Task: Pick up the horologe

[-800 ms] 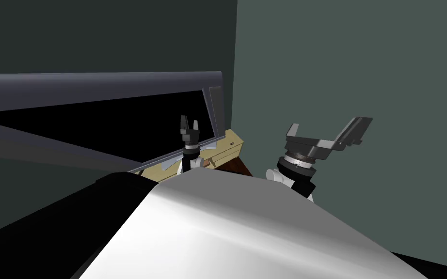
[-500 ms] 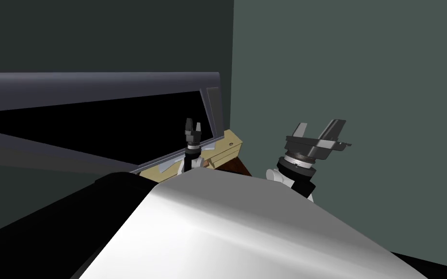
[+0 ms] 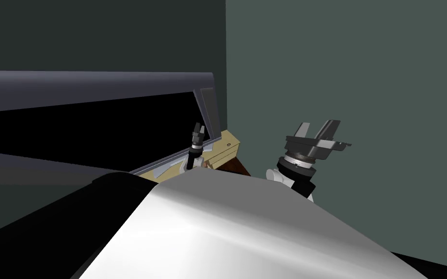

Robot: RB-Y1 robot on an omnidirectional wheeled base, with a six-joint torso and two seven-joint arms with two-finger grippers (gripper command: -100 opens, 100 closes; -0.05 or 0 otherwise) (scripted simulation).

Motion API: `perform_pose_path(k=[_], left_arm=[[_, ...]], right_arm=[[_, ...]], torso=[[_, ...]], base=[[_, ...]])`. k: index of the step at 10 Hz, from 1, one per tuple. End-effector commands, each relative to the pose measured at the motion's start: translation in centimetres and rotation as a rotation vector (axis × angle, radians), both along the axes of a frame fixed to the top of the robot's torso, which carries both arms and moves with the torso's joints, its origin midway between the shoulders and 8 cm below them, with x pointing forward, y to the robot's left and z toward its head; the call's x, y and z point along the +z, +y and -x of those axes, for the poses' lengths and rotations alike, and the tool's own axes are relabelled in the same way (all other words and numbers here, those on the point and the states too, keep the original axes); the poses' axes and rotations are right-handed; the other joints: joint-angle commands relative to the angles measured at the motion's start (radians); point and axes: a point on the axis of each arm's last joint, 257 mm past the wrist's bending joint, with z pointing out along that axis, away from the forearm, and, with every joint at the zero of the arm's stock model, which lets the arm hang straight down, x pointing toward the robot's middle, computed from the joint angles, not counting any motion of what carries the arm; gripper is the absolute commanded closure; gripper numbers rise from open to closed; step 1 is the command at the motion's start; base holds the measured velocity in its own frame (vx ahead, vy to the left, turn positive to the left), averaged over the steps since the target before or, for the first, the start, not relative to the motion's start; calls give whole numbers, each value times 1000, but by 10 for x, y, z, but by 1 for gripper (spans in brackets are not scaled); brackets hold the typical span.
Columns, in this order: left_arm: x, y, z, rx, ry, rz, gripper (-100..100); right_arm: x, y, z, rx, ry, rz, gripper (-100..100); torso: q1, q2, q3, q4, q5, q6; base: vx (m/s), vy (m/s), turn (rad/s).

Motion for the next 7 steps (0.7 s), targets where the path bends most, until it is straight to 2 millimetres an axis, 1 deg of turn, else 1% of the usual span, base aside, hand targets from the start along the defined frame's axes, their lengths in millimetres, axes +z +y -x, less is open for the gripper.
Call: perform_pose_path(k=[1,3,4,6,7], left_arm=[[-18,-1,-9,3,36,-47,-100],[-42,-1,-23,6,77,-114,-100],[-46,0,-24,8,86,-113,-100],[-71,0,-37,13,128,-187,-100],[-78,2,-39,16,142,-187,-100]], right_arm=[[0,0,0,0,0,0,0],[0,0,0,0,0,0,0],[0,0,0,0,0,0,0],[0,0,0,0,0,0,0],[0,0,0,0,0,0,0]], torso=[[0,0,0,0,0,0],[0,0,0,0,0,0],[-1,-1,0,0,0,0],[0,1,0,0,0,0],[0,0,0,0,0,0]], base=[[44,-27,-126],[54,-27,-135],[36,-16,-43],[40,-16,-133],[37,-9,-68]])
